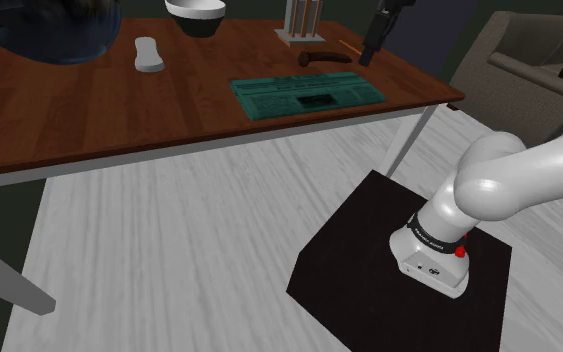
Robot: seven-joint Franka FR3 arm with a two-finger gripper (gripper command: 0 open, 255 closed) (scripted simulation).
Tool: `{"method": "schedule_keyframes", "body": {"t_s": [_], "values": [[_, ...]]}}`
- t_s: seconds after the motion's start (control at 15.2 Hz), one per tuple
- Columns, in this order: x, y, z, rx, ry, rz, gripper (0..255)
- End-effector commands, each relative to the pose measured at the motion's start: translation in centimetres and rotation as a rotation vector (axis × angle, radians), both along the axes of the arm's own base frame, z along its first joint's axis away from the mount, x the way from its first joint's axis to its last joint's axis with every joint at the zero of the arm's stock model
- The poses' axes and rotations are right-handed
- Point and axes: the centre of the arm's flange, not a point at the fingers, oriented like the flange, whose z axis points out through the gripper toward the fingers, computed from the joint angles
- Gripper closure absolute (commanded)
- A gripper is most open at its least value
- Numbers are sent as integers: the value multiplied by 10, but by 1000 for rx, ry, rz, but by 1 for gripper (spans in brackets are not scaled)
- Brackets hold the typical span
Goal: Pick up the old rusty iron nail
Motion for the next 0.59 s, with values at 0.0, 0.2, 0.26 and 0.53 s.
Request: {"method": "schedule_keyframes", "body": {"t_s": [0.0, 0.2, 0.26, 0.53], "values": [[0, 0, 0, 0, 0, 0, 0], [16, -39, -6, 2, 10, 141, 0], [23, -51, -8, 3, 13, 188, 0], [54, -97, -16, 5, 27, 375, 0]]}}
